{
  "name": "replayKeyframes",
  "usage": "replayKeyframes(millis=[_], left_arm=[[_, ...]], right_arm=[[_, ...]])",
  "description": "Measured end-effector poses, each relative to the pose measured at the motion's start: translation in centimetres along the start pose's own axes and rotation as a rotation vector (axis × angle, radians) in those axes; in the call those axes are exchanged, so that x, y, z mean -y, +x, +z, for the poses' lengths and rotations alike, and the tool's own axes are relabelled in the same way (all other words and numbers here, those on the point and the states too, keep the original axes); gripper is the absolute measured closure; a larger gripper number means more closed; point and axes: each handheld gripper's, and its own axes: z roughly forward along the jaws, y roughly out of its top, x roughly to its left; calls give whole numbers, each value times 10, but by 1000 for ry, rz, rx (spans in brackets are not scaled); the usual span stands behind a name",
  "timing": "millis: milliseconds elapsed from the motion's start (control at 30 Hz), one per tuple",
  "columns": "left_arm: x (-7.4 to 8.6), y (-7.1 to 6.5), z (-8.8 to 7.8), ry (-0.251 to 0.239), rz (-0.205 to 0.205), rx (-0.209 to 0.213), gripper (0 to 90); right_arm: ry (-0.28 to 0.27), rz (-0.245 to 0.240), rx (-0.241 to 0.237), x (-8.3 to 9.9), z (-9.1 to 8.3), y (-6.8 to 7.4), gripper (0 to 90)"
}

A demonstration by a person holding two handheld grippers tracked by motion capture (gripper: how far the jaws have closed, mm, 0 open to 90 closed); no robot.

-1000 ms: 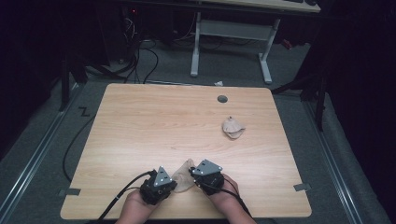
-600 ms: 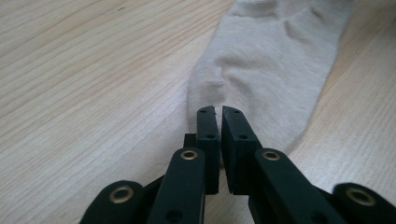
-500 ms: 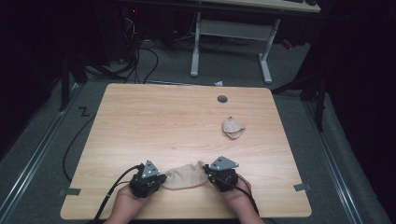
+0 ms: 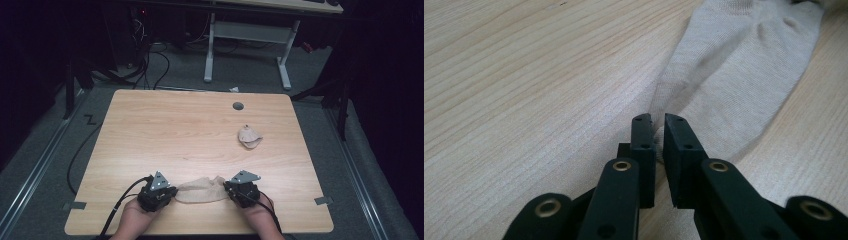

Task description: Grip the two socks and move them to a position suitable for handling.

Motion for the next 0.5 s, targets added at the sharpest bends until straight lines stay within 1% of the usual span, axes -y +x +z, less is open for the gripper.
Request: replayKeyframes(millis=[133,233,367,400,467,500], left_arm=[[0,-1,0,1,2,-1,830],[1,-3,-2,11,10,4,832],[4,-11,-8,40,43,2,831],[5,-15,-9,28,19,4,831],[6,-16,-10,26,15,3,828],[6,-14,-12,51,50,1,821]], right_arm=[[5,9,-5,1,0,-1,838],[9,8,-7,1,-1,1,835],[9,1,-16,5,-4,6,820],[9,4,-19,6,-5,7,814],[7,6,-22,9,-9,10,781],[-2,6,-25,10,-10,10,765]])
